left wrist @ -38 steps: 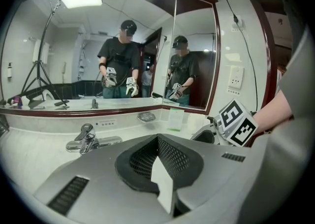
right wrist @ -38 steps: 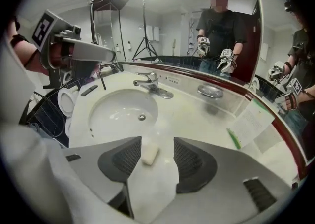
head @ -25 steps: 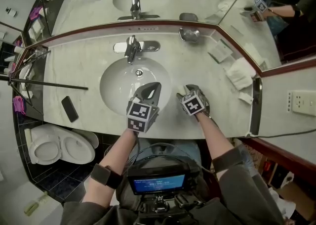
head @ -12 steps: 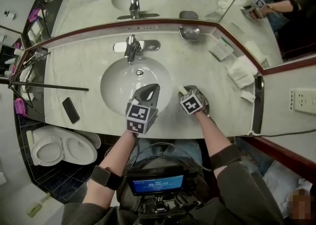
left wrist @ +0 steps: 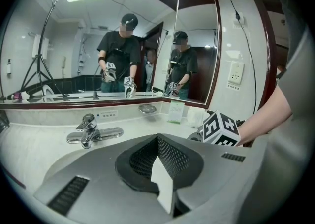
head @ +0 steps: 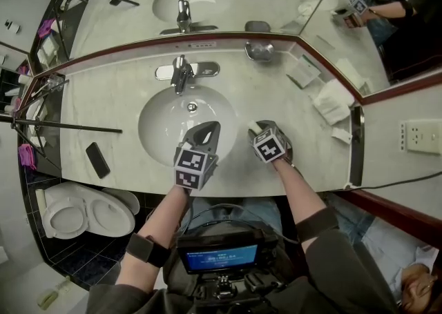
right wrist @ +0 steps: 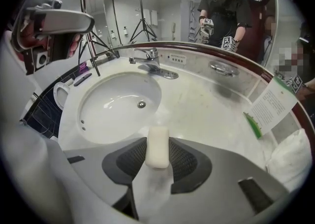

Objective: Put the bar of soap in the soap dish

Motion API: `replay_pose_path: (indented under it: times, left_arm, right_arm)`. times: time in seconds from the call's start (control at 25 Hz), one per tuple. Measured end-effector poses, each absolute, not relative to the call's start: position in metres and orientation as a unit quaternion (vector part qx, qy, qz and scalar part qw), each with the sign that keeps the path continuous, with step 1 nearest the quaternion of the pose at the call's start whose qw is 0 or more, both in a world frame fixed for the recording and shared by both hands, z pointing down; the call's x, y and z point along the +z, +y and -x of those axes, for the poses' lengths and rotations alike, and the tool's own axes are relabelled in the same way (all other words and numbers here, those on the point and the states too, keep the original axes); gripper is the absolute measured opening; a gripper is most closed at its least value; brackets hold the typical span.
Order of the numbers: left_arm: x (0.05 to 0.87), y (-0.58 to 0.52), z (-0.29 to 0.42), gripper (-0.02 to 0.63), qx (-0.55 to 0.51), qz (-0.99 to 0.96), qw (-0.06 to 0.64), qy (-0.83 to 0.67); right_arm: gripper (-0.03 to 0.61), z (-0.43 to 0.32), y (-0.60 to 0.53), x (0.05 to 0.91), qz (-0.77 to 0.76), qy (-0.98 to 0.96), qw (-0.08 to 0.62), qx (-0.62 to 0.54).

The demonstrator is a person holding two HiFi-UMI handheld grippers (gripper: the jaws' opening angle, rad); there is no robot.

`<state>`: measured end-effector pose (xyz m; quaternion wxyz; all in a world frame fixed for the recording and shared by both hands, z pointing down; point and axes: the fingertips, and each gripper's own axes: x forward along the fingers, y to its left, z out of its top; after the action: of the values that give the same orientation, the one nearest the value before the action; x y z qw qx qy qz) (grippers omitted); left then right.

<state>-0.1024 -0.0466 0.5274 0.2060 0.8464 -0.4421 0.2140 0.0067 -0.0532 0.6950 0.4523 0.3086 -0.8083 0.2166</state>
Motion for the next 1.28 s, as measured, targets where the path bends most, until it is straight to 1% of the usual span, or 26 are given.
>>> replay_pose_path:
  times: [0.28,0.64,1.0,1.28]
  left_arm:
    - [0.511,-0.051,0.095,0.002,0.199,-0.855,0.192,-0.439]
    - [0.492,-0.047,0.080,0.002,0.188,-0.867,0.175,-0.428]
    - [0.493,-0.043,0.062,0.002,0.189,-0.872,0.173,-0.417]
    - [0.494,-0.071,0.053,0.002,0.197,-0.870,0.164,-0.422]
  right_arm:
    - [0.156,-0.022,-0.073,0.616,-0.363,-0.829,0.372,0.207]
    - [0.156,-0.070,-0.065,0.529,-0.431,-0.840,0.271,0.188]
    - [0.156,-0.085,-0.059,0.515,-0.440,-0.839,0.269,0.171]
    - [0.156,-0.075,-0.101,0.520,-0.419,-0.851,0.280,0.148]
